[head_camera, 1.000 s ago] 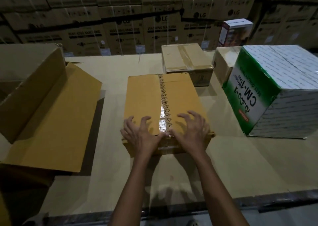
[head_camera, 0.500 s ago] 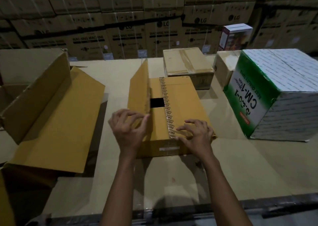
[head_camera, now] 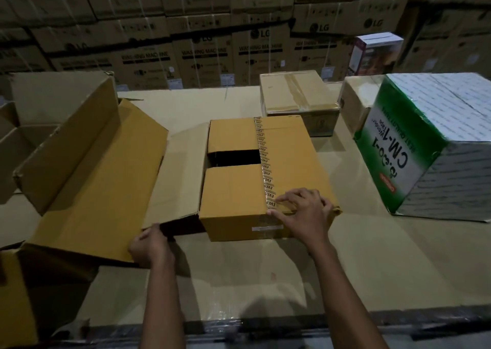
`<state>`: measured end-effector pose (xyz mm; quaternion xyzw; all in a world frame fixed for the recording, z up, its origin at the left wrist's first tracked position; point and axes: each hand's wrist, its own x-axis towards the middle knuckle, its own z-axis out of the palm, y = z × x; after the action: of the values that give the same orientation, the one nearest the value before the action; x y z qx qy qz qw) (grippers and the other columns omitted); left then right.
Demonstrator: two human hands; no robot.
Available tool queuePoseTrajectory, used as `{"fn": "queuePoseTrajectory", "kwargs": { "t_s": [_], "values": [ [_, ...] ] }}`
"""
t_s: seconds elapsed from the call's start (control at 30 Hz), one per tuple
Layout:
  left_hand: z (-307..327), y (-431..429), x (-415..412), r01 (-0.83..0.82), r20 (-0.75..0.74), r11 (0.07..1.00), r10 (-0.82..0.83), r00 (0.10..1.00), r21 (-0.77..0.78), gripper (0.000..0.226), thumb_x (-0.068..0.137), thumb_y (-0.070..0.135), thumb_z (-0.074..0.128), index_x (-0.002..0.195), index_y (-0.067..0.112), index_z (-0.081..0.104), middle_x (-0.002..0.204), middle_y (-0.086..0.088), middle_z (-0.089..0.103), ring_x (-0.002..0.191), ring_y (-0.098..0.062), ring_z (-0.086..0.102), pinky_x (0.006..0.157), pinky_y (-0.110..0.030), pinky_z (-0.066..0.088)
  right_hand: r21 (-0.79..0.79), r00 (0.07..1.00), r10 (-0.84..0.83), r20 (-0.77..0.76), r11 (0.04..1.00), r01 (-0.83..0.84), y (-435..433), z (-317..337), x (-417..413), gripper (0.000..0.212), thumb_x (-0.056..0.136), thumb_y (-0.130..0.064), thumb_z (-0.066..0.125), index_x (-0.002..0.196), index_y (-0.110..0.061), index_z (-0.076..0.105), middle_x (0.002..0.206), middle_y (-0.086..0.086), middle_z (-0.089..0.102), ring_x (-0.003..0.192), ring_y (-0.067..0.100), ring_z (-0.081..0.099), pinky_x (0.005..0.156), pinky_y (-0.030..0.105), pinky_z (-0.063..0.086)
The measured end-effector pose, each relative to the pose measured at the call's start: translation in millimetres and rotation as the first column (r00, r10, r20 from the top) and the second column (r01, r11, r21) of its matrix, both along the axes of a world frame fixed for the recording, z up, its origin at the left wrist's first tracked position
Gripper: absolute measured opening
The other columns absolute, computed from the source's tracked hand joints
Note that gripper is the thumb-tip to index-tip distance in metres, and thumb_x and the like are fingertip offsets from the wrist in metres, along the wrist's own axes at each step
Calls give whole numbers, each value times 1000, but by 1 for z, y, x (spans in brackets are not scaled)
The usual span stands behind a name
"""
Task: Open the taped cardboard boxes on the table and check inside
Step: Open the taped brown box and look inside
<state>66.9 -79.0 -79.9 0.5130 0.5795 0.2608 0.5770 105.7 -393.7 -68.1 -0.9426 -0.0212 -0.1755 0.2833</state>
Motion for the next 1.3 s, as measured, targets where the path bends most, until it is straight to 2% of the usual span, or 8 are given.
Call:
{"fn": "queuePoseTrajectory", "kwargs": {
  "t_s": [0.2, 0.43, 0.63, 0.77, 0.87, 1.0, 1.13, 1.3],
  "values": [
    [25, -63, 8, 280, 48, 808, -354, 934, 518, 15, 85, 1, 66, 80, 11, 56, 79, -8, 60, 71, -25, 54, 55, -16, 34, -192, 983, -45, -180, 981, 9, 20, 14, 1, 64, 70, -84, 67, 120, -44, 66, 131, -7, 56, 131, 22, 41, 113, 60, 21],
    [10, -119, 33, 583, -159, 422, -700, 696, 694, 19, 85, 20, 76, 83, 23, 57, 92, 6, 50, 94, -18, 49, 72, -32, 41, -209, 974, -53, -218, 978, 6, 18, 24, 2, 49, 84, -71, 67, 125, -44, 63, 135, -8, 54, 132, 19, 40, 113, 59, 24],
    [-1, -126, 42, 600, -205, 321, -736, 645, 733, 19, 81, 9, 75, 90, 18, 60, 96, 4, 52, 108, -21, 44, 87, -41, 46, -241, 991, -77, 114, 965, 103, 22, 13, -6, 24, 77, -49, 81, 88, -28, 78, 82, -3, 72, 81, 23, 66, 72, 37, 38],
    [-6, -123, 44, 601, -239, 306, -715, 657, 738, 21, 79, 8, 76, 88, 19, 61, 97, 0, 54, 110, -25, 42, 89, -47, 47, -88, 952, -34, 305, 994, 64, 25, 29, -8, 18, 81, -28, 84, 95, -22, 76, 57, 0, 66, 46, 20, 64, 49, 22, 39],
    [-7, -121, 44, 590, -241, 293, -711, 661, 752, 22, 77, 5, 78, 87, 18, 64, 96, -1, 55, 108, -22, 39, 89, -46, 46, 191, 936, -11, 351, 980, -60, 11, 62, -1, 24, 94, -23, 74, 117, -21, 70, 68, -3, 70, 53, 10, 65, 52, 23, 54],
    [-7, -117, 45, 578, -251, 280, -699, 670, 767, 22, 77, 0, 75, 85, 19, 65, 97, -3, 55, 106, -22, 39, 82, -34, 38, 507, 919, -161, 360, 860, -48, -27, 95, 2, 55, 99, -20, 69, 148, -21, 45, 110, -6, 73, 89, -12, 67, 75, 3, 51],
    [-9, -116, 47, 567, -249, 261, -703, 666, 781, 25, 76, -3, 74, 83, 19, 66, 97, -4, 56, 108, -23, 40, 82, -25, 31, 555, 941, -283, 185, 820, 138, -74, 79, 5, 81, 95, -22, 71, 158, -34, 22, 160, 0, 41, 136, 9, 44, 92, 20, 44],
    [-6, -117, 46, 583, -234, 298, -709, 665, 756, 23, 77, -2, 73, 83, 20, 68, 99, -3, 57, 110, -25, 41, 82, -29, 34, 398, 928, -207, -311, 858, 324, -106, 3, 1, 53, 99, -46, 64, 144, -21, 53, 146, 11, 54, 131, 29, 53, 105, 44, 47]
  ]
}}
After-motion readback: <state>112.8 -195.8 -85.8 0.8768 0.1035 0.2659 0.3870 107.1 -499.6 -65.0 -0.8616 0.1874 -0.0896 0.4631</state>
